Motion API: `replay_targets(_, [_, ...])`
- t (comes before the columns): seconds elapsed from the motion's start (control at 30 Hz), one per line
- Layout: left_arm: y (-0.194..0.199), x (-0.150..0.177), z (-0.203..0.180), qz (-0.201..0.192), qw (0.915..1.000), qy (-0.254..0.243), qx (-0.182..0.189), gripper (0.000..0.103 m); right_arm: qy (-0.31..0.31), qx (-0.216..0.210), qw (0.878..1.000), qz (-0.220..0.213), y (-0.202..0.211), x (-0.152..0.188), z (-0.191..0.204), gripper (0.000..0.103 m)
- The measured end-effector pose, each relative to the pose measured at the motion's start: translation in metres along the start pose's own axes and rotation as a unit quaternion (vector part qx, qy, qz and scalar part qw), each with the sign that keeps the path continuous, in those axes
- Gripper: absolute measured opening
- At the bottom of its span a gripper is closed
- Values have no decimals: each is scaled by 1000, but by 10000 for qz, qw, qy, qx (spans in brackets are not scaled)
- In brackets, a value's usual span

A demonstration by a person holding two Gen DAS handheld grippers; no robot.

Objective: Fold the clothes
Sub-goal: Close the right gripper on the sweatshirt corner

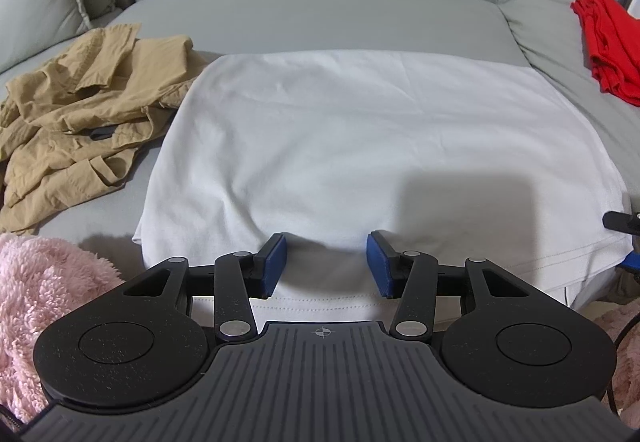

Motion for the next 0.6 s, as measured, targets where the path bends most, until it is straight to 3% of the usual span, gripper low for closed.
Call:
replay_targets(0.23, [0,1,1,14,10000,29,12,51,-199,-493,9979,-360,4,-13,7,36])
replay_targets(0.3, [0,1,1,19,10000,32,12,51,-182,-453,9978,-442,2,-17,7,36])
replay_targets(0.37, [0,1,1,22,10000,28,10,51,-145,-328,9982,-488,0,-20,6,18])
replay_targets(0.5, [1,1,1,21,10000,21,3,51,-53,-87,9983,-572,-5,-22,4,20])
replay_targets(0.57, [0,1,1,21,10000,19,-6,51,-57,-252,9979,-601,-5,-22,5,31])
replay_targets(0.6, [1,1,1,21,10000,16,-12,51,-86,-547,9967,-598,-6,-24,11,29])
Point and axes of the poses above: each gripper's, at about its wrist camera, not at the fingertips, and y roughly against the way its jaws point, z to its left, x to its underside, the point moved 10 cm from there along -y, roughly the way its jaws point, and after that the axes turned 5 degrees about y, right-handed, at the moved point
